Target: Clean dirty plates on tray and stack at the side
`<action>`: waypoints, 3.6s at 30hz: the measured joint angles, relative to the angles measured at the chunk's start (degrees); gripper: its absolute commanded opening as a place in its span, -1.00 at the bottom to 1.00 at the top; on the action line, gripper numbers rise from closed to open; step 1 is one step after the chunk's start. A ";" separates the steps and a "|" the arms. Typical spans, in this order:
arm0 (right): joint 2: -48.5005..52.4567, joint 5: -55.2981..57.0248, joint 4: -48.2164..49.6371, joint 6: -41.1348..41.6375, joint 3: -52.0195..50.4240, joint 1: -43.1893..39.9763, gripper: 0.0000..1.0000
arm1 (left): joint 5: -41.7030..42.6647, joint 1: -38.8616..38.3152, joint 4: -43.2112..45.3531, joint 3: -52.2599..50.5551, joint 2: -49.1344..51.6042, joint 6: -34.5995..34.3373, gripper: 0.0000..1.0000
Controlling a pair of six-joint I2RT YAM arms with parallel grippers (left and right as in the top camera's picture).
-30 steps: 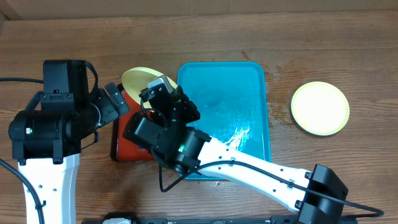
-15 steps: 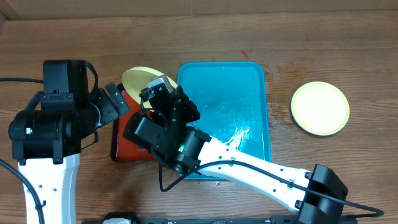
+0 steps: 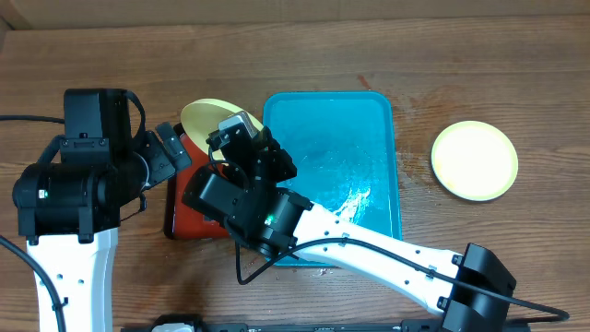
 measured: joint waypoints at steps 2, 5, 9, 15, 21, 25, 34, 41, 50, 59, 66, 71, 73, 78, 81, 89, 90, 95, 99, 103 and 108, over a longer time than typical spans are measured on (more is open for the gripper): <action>0.00 0.00 -0.04 0.02 0.00 0.00 -0.92 | 0.00 0.00 0.00 -0.02 0.02 0.00 1.00; 0.00 0.00 -0.02 0.00 0.00 0.00 -0.92 | 0.00 0.00 0.00 0.00 0.02 0.00 0.99; 0.00 0.00 0.00 0.02 0.00 0.00 -0.92 | 0.00 0.00 0.02 -0.02 0.00 0.02 1.00; 0.00 0.00 0.63 0.02 0.00 0.00 -0.92 | 0.00 0.00 0.00 -0.02 0.02 0.02 0.99; 0.00 0.00 1.73 0.00 0.00 0.00 -0.92 | 0.00 0.00 0.02 0.00 0.02 0.00 0.99; 0.00 0.00 2.21 0.02 0.00 0.00 -0.92 | 0.00 0.00 0.00 -0.02 0.02 0.00 1.00; 0.00 0.00 2.19 0.04 0.00 0.00 -0.92 | 0.00 0.00 0.02 0.00 0.02 0.00 0.99; 0.00 -0.02 2.19 0.04 0.00 0.00 -0.92 | 0.00 0.00 0.02 -0.02 0.02 0.00 0.99; 0.00 -2.99 2.16 0.04 0.00 -0.90 -0.93 | 0.00 0.00 0.02 -0.02 0.02 0.02 1.00; 0.00 -31.08 -1.84 6.19 0.15 -13.14 -0.93 | 0.00 0.00 -0.02 0.00 0.02 0.00 0.99; -4.15 -57.86 -8.85 9.75 0.37 -32.02 -0.93 | 0.00 0.00 0.00 -0.02 0.02 0.00 0.99; -11.80 -70.44 -17.77 13.31 1.81 -55.52 -0.93 | 0.00 0.00 0.00 0.00 0.11 0.02 0.99; -12.94 -72.17 -21.03 14.27 2.21 -63.76 -0.93 | 0.00 0.00 0.04 0.00 0.13 0.02 1.00; -12.33 -73.07 -25.49 15.28 -1.79 -80.13 -0.92 | 0.02 0.00 0.00 0.00 0.22 0.00 1.00; -10.84 -73.00 -24.63 15.58 -9.60 -87.27 -0.93 | 0.02 0.00 0.02 0.00 0.26 0.02 1.00; -8.50 -75.54 -16.37 13.94 -24.90 -98.18 -0.24 | 0.02 0.00 0.00 -0.02 0.28 0.02 1.00; -8.55 -77.31 -16.33 13.07 -24.83 -98.31 -0.22 | 0.02 0.00 0.02 0.00 0.28 0.02 0.99; -11.72 -86.07 -22.88 7.52 -22.36 -93.72 -0.17 | 0.02 0.00 0.00 0.00 0.28 0.02 1.00; -20.63 -89.94 -26.80 1.60 -18.27 -84.17 0.19 | 0.02 0.00 0.00 0.00 0.28 0.00 0.99; -30.91 -92.13 -29.07 -2.03 -16.37 -72.61 1.00 | 0.02 0.00 0.02 0.00 0.28 0.00 0.99; -36.98 -94.16 -29.40 -3.06 -16.35 -59.32 1.00 | 0.02 0.00 0.02 0.00 0.28 0.02 1.00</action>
